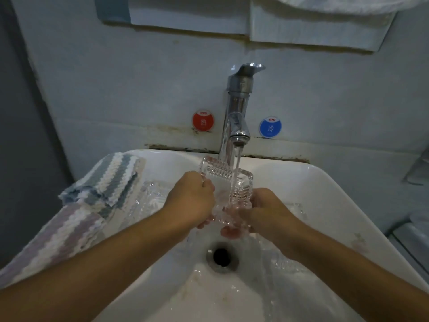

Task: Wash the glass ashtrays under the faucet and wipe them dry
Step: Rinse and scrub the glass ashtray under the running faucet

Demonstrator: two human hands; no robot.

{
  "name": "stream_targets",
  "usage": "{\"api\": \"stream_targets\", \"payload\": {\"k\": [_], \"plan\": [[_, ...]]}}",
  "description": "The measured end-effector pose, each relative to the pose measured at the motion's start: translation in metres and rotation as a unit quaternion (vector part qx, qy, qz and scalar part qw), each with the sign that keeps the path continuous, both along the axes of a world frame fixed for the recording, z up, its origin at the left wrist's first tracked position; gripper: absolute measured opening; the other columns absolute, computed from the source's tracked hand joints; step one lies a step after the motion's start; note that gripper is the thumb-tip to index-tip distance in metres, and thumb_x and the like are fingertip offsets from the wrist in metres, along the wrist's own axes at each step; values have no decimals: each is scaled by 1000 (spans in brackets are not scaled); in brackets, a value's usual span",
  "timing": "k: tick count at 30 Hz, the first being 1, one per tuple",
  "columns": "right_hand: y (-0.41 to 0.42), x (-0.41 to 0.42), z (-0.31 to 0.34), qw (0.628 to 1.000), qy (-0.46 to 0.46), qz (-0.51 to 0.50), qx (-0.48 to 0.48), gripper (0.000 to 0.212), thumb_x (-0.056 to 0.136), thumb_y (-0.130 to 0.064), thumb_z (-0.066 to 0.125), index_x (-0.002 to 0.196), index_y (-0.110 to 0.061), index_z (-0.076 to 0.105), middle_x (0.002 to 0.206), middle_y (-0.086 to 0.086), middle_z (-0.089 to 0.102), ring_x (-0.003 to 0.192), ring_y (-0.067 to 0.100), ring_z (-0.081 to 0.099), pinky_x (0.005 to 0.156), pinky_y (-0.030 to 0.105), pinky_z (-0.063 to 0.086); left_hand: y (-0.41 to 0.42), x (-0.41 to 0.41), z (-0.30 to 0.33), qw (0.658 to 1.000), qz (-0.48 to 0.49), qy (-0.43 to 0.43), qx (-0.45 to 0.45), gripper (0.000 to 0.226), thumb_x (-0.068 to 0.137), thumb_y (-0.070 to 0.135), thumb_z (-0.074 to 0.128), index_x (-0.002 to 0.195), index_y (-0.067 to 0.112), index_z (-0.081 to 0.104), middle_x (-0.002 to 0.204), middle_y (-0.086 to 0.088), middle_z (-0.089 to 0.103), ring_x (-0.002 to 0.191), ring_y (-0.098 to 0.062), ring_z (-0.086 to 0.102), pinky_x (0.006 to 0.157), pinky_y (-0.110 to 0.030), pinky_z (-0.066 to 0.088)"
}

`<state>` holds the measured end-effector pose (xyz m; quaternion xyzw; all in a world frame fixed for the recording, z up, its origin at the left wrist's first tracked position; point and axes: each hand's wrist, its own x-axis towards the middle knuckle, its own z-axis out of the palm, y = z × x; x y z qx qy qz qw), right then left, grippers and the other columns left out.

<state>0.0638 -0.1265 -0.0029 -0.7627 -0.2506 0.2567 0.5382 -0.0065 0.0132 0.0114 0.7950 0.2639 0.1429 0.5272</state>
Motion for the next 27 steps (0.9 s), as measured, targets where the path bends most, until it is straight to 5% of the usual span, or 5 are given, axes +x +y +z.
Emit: {"api": "stream_targets", "payload": {"k": [7,12,16,24,27], "plan": [[1,0,-4,997,-55,-54,-23,27,105,-18,49,97,2,65,75,18,74,62,35,74,62,47,63,-2,-2,3,1000,-13,20,-15,25,106,16,39,98,4,59,93,-19,68,58,-26,62,45,-28,42],[3,10,-6,998,-39,6,-51,27,91,-20,61,118,-18,64,111,10,73,98,27,72,86,46,61,6,0,4,998,-17,44,-30,25,105,15,41,120,-1,53,99,-20,67,54,-25,59,38,-25,40],[-3,9,1,999,-26,-21,-25,59,87,4,66,131,-29,45,117,-1,65,102,16,66,76,27,56,4,1,4,997,-40,60,-16,25,105,14,39,120,-1,53,98,-20,66,54,-26,58,40,-25,40],[-2,12,0,966,-220,-92,-102,12,98,-23,62,110,-18,62,106,-2,67,77,11,69,54,19,51,2,-3,6,993,-75,90,-13,21,104,11,39,113,-1,54,85,-13,66,51,-25,57,40,-23,39],[-2,14,5,982,-154,-41,-99,8,93,-8,65,98,-12,69,103,3,70,89,18,67,74,27,57,1,-5,8,990,-94,108,-3,19,104,11,43,108,-1,57,88,-15,68,49,-24,57,40,-24,40]]}}
